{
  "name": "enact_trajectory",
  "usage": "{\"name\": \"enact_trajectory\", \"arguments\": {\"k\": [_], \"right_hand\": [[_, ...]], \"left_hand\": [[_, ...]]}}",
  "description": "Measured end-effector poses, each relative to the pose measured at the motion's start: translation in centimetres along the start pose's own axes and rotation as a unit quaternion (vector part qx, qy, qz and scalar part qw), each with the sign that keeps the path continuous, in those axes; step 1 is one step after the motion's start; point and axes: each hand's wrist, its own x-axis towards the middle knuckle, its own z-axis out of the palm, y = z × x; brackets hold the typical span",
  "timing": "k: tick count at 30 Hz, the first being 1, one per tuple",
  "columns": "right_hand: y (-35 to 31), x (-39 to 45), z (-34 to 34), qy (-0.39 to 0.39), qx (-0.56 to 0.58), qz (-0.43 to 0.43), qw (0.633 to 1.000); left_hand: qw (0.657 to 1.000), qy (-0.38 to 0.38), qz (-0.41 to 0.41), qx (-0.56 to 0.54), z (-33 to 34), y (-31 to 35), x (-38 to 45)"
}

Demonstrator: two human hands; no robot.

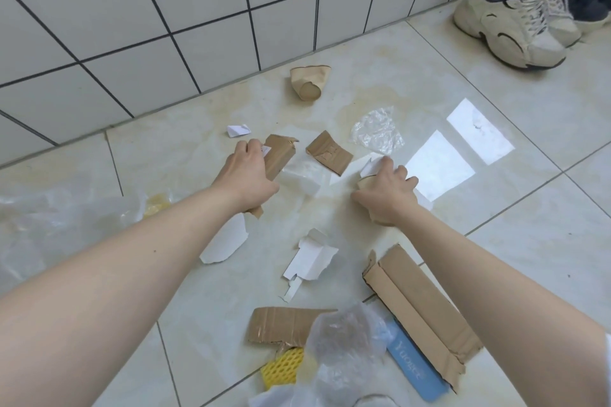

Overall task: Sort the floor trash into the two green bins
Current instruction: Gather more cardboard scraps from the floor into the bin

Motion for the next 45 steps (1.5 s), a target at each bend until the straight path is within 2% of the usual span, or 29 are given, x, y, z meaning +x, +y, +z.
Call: {"name": "enact_trajectory", "arguments": {"k": [9, 21, 28, 34, 38, 42, 45], "right_hand": [[0.1, -0.5, 1.1, 0.055, -0.094, -0.031, 0.994], [-0.9, 1.5, -0.6, 0.069, -0.061, -0.075, 0.993], [-0.2, 2.4, -0.4, 0.058, -0.038, -0.077, 0.995], [1.3, 0.4, 1.0, 0.043, -0.019, -0.075, 0.996], [1.9, -0.5, 0.7, 0.038, -0.016, -0.081, 0.996], [1.7, -0.7, 0.2, 0.043, -0.016, -0.090, 0.995], [1.0, -0.5, -0.2, 0.043, -0.014, -0.091, 0.995]], "left_hand": [[0.999, -0.018, 0.014, -0.025, 2.5, 0.6, 0.6], [0.997, 0.009, 0.054, 0.047, 0.9, 3.3, 7.2], [0.994, -0.019, 0.080, 0.068, -0.5, 7.5, 13.5], [0.988, -0.084, 0.089, 0.092, 0.7, 9.2, 16.5], [0.992, -0.045, 0.084, 0.080, 1.3, 8.8, 15.1], [0.990, -0.053, 0.092, 0.095, 1.4, 8.0, 13.8], [0.988, 0.016, 0.109, 0.111, 1.4, 7.8, 13.7]]}}
